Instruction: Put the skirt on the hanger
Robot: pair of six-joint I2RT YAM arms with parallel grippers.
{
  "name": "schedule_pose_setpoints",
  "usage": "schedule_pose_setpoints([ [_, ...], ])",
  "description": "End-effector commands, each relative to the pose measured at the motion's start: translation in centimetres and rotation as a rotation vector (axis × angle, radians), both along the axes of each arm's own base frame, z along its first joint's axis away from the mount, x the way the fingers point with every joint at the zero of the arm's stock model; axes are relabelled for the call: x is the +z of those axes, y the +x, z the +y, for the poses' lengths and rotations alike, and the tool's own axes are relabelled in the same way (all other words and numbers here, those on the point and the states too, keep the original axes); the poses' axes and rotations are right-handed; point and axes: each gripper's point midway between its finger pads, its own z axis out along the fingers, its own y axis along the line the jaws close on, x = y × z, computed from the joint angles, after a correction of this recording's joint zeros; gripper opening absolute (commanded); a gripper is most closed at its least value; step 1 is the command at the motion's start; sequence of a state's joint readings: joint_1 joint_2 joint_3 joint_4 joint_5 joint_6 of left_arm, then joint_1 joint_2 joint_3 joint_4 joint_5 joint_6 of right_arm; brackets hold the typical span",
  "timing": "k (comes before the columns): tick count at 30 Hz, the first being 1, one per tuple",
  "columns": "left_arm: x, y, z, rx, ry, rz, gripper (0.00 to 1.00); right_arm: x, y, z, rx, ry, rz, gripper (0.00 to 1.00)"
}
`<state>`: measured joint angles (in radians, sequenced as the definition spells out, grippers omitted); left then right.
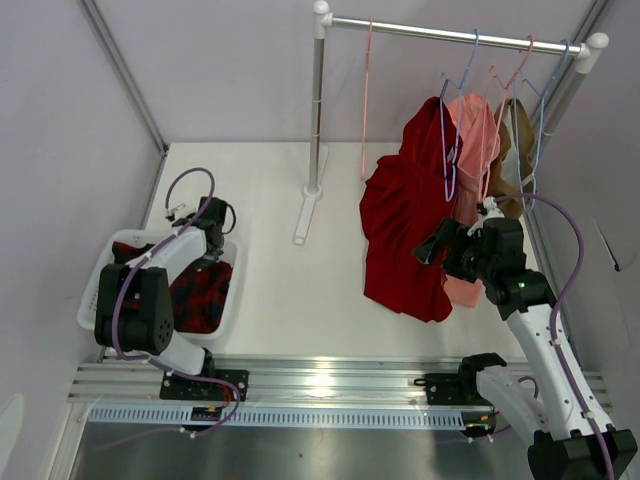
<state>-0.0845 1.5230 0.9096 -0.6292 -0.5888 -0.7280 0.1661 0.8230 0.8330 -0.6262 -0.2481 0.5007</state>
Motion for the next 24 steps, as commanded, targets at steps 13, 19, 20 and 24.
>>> schedule_pose_setpoints([
  [13, 14.9, 1.1, -2.5, -0.206, -0.109, -0.397, 0.00, 4.2, -1.2, -1.0, -0.031, -0.023, -0.073, 0.99],
  [19, 24.6, 0.2, -4.6, -0.353, -0.103, -0.602, 0.00, 6.3, -1.3, -1.5, -0.056, -0.031, -0.113, 0.99],
  [20, 25.5, 0.2, -5.0, -0.375, -0.099, -0.617, 0.00, 6.8, -1.3, -1.6, -0.063, -0.033, -0.119, 0.99],
  [24, 32.0, -0.3, -6.8, -0.452, -0.047, -0.729, 0.00, 7.9, -1.5, -1.8, -0.078, -0.026, -0.143, 0.99],
])
